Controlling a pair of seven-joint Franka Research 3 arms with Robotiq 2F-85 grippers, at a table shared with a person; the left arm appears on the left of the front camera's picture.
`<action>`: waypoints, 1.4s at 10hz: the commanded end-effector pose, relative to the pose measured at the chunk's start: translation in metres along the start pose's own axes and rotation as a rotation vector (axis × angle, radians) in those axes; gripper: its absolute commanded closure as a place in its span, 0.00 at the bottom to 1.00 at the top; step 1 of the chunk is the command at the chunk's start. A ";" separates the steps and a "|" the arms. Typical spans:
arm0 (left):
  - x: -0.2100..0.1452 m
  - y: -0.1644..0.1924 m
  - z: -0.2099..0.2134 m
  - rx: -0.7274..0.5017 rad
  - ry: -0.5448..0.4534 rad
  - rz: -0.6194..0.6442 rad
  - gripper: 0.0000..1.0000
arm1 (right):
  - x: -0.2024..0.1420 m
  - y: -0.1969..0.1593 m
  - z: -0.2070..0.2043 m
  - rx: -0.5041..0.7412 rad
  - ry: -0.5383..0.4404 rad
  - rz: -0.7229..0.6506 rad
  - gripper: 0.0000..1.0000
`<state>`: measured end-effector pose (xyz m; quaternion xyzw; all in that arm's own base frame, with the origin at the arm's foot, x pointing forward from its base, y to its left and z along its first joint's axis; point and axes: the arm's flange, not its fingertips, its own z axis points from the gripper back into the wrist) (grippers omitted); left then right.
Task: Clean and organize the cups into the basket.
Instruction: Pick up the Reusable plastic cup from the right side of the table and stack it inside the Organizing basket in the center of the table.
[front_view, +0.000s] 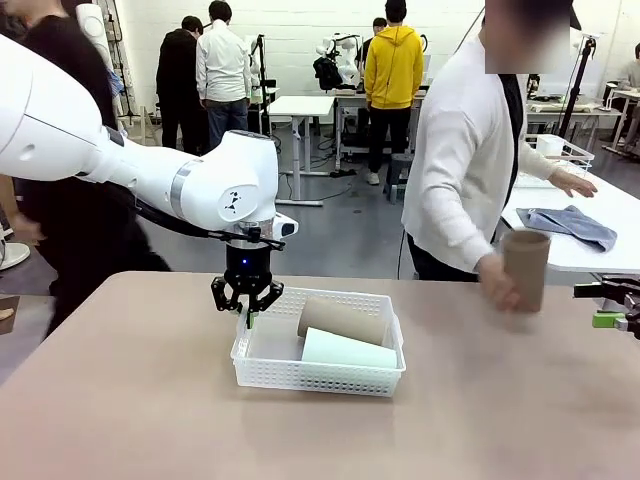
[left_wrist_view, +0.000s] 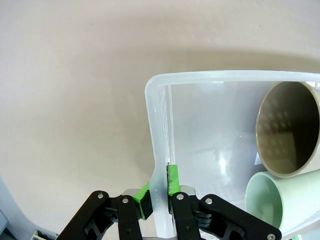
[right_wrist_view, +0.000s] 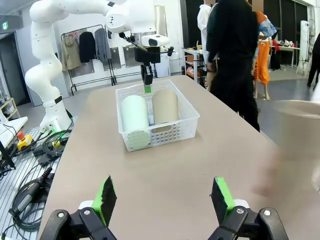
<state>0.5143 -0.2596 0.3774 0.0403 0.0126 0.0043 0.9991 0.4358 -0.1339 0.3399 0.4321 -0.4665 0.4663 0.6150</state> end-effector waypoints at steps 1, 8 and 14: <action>-0.001 0.000 0.001 0.001 -0.002 0.003 1.00 | 0.002 0.001 0.001 -0.002 0.000 0.002 0.00; -0.001 0.000 0.001 0.001 -0.002 0.003 1.00 | 0.002 0.001 0.001 -0.002 0.000 0.002 0.00; -0.001 0.000 0.001 0.001 -0.002 0.003 1.00 | -0.046 -0.030 0.004 -0.065 0.018 -0.040 0.00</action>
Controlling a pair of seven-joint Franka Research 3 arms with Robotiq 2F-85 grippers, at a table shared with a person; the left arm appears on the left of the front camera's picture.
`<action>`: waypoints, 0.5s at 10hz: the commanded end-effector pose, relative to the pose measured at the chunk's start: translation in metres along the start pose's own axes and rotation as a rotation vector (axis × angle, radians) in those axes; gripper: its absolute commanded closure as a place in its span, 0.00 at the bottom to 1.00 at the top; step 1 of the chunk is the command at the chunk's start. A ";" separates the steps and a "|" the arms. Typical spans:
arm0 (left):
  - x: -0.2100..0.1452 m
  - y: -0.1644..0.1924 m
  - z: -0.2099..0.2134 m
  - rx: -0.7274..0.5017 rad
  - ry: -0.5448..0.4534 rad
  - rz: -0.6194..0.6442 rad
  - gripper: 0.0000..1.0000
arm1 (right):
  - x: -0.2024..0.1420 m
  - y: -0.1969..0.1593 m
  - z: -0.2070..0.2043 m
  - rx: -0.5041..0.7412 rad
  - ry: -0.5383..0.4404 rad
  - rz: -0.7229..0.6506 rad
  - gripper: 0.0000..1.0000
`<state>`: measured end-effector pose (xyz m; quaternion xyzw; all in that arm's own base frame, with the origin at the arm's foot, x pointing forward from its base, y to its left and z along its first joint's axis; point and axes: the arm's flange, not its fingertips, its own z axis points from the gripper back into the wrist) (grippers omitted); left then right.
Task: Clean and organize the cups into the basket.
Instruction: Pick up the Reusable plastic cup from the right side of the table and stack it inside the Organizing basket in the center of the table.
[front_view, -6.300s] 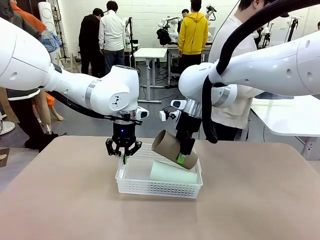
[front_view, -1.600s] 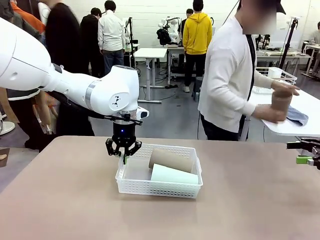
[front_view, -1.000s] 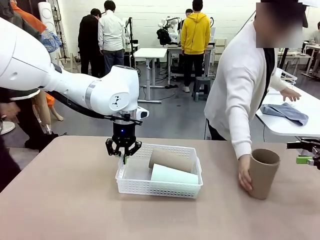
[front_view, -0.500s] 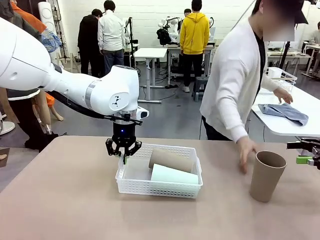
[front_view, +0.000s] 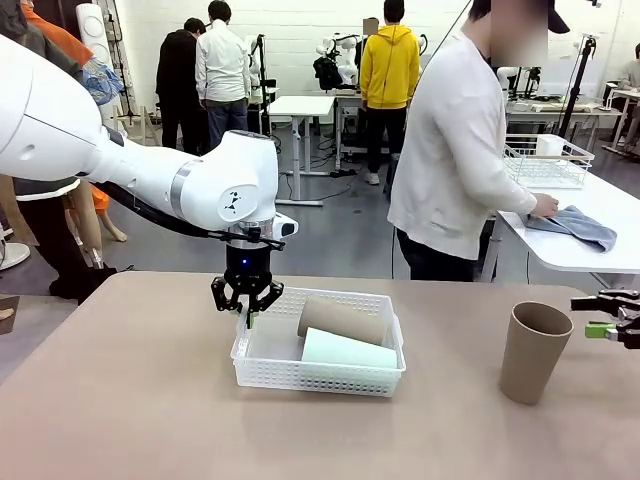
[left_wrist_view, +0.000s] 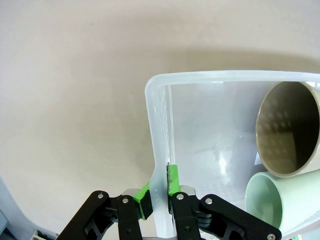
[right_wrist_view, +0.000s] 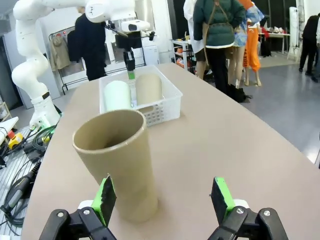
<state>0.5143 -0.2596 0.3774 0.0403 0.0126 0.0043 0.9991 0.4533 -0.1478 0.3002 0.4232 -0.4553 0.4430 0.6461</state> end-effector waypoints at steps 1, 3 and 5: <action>-0.001 0.000 0.001 0.001 -0.002 0.003 1.00 | -0.014 -0.010 -0.003 -0.001 -0.006 0.035 0.00; -0.001 0.000 0.001 0.001 -0.002 0.003 1.00 | -0.033 -0.006 -0.009 0.075 0.031 0.126 0.00; -0.001 0.000 0.001 0.001 -0.002 0.003 1.00 | -0.051 -0.008 -0.020 0.125 0.043 0.124 0.00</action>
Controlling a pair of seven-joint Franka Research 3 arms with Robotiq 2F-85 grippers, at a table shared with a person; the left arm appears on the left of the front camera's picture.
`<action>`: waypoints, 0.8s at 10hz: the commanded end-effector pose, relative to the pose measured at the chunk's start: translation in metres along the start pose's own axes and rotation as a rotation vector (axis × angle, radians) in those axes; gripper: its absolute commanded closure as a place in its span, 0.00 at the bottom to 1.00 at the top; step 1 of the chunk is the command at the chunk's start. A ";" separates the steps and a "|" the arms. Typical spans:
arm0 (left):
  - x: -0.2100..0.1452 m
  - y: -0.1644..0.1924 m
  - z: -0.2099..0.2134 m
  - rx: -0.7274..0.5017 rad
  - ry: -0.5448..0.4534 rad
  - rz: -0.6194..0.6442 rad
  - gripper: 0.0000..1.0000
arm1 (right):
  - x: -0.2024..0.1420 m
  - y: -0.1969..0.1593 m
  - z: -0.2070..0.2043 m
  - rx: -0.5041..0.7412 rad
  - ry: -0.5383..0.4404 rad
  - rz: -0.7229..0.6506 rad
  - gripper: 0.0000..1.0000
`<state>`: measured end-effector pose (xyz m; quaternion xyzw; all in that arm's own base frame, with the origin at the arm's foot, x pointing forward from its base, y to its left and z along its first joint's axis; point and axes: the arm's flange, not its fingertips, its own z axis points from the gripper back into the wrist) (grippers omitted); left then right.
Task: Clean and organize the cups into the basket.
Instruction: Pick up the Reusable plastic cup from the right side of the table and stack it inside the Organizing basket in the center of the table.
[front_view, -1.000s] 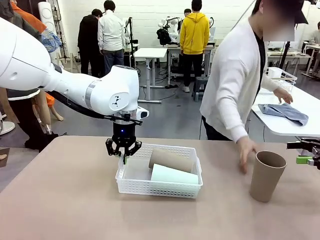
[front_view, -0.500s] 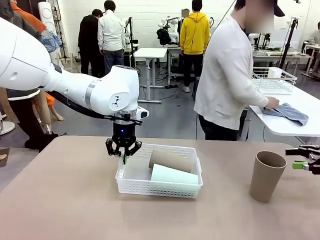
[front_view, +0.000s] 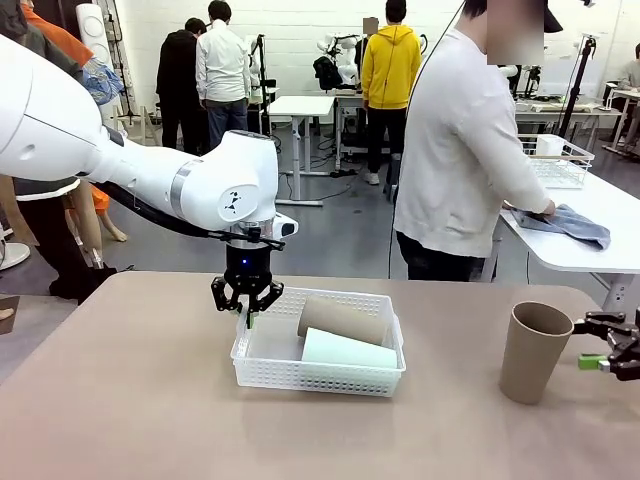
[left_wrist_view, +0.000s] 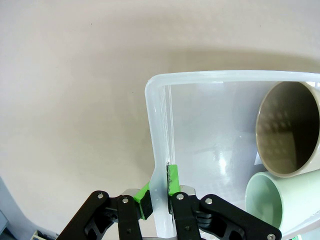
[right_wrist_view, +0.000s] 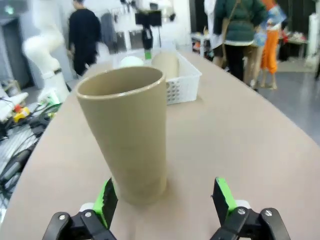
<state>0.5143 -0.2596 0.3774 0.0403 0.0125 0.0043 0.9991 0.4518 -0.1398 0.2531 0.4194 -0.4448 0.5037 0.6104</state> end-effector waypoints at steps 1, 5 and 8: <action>-0.001 0.000 0.001 0.001 -0.002 0.003 1.00 | -0.014 -0.005 -0.009 0.058 0.007 0.007 0.00; -0.001 0.000 0.001 0.001 -0.002 0.003 1.00 | -0.016 -0.005 -0.037 0.106 0.029 -0.001 0.00; -0.001 0.000 0.001 0.001 -0.002 0.003 1.00 | -0.010 -0.004 -0.056 0.146 0.027 0.025 0.00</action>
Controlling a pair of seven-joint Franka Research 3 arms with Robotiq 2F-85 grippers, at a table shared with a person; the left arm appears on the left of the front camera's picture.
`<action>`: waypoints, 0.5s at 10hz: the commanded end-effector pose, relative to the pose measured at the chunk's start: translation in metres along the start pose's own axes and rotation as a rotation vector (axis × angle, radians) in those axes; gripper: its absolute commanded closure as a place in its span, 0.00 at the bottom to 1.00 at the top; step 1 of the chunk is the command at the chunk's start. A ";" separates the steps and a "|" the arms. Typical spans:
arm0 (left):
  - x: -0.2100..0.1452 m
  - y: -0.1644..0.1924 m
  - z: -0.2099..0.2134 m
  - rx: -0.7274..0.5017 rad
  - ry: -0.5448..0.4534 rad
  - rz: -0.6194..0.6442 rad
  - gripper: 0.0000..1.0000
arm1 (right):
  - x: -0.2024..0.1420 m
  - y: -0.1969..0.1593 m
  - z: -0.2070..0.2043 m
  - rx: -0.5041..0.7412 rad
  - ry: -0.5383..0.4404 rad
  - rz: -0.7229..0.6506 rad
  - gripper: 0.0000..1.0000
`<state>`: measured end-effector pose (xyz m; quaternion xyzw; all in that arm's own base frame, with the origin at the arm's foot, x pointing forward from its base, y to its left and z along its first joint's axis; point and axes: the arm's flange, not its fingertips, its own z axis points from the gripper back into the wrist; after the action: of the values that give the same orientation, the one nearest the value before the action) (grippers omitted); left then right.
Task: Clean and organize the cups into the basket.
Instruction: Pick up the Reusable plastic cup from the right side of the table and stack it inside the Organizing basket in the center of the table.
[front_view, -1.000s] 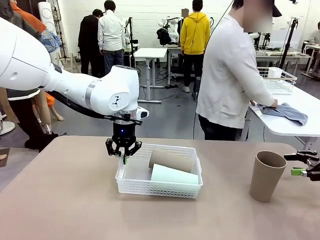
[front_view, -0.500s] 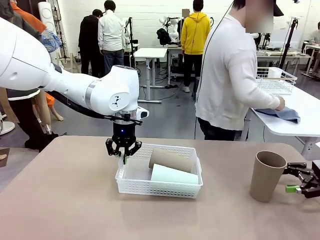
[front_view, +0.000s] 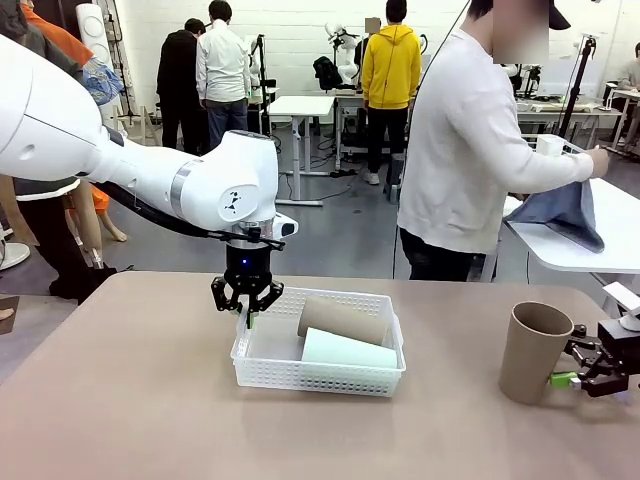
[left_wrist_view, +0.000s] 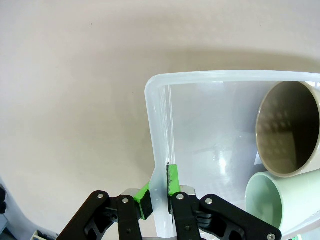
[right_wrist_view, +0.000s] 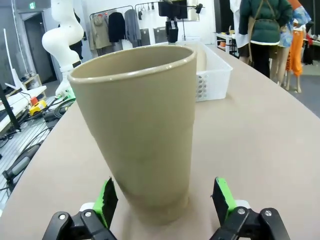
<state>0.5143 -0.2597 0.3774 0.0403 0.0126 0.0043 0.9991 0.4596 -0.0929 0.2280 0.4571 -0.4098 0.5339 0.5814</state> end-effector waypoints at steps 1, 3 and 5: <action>-0.001 0.000 0.001 0.001 -0.002 0.003 1.00 | 0.004 -0.002 -0.008 0.021 0.024 0.027 0.00; -0.001 0.000 0.001 0.001 -0.002 0.003 1.00 | 0.007 -0.001 -0.017 0.049 0.023 0.030 0.00; -0.001 0.000 0.001 0.001 -0.002 0.003 1.00 | 0.014 -0.004 -0.030 0.075 0.026 0.040 0.00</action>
<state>0.5143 -0.2597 0.3774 0.0403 0.0126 0.0043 0.9991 0.4651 -0.0669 0.2299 0.4684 -0.4000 0.5503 0.5637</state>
